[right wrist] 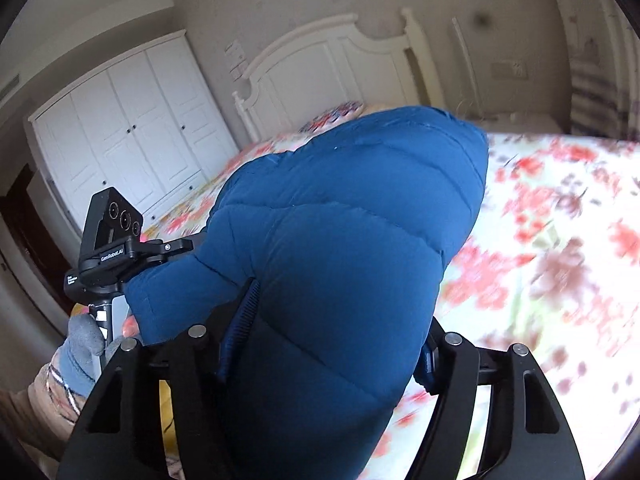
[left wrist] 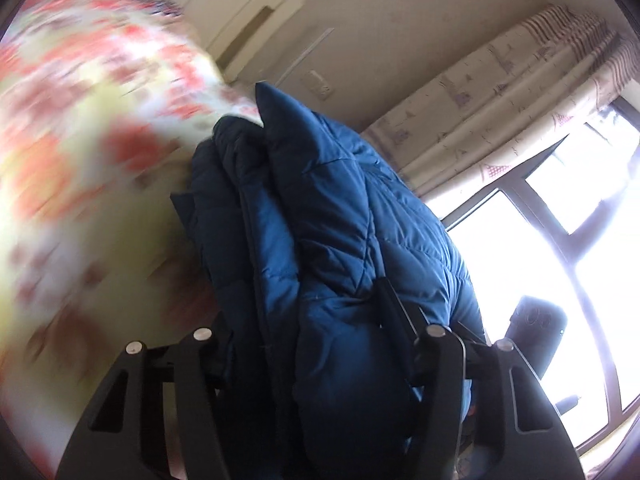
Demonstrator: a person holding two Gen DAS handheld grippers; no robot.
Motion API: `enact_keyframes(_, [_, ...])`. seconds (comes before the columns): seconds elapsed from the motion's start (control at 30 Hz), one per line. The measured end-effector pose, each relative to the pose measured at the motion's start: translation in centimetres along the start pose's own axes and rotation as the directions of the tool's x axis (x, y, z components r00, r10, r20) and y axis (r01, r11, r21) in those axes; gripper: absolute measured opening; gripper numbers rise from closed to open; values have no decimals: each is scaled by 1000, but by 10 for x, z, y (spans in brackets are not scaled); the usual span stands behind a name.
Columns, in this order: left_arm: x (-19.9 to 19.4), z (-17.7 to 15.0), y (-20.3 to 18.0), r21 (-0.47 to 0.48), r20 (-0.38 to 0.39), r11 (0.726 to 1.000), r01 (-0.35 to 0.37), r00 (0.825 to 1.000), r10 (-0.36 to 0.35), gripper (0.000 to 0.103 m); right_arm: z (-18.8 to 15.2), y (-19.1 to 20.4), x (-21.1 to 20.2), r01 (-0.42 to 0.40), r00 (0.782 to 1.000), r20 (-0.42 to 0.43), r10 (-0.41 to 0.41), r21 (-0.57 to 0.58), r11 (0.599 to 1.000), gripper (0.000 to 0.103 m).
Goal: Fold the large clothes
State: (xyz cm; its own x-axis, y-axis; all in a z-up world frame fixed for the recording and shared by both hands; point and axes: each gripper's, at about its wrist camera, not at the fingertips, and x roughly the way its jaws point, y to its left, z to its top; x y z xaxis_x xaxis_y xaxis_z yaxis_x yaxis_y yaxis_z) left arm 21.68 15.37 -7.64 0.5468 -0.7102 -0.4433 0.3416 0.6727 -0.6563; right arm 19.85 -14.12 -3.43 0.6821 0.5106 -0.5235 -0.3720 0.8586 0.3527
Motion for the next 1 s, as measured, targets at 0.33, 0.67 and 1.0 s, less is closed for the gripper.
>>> enact_keyframes(0.33, [175, 80, -50, 38, -85, 999, -7, 996, 10, 57, 66, -133, 13, 154, 988, -30, -152, 81, 985, 67])
enact_keyframes(0.67, [211, 65, -51, 77, -93, 989, -128, 987, 135, 71, 60, -116, 9, 442, 896, 34, -443, 28, 896, 92])
enact_keyframes(1.0, [181, 50, -96, 287, 82, 865, -412, 910, 407, 93, 33, -30, 72, 481, 867, 39, -498, -332, 812, 94])
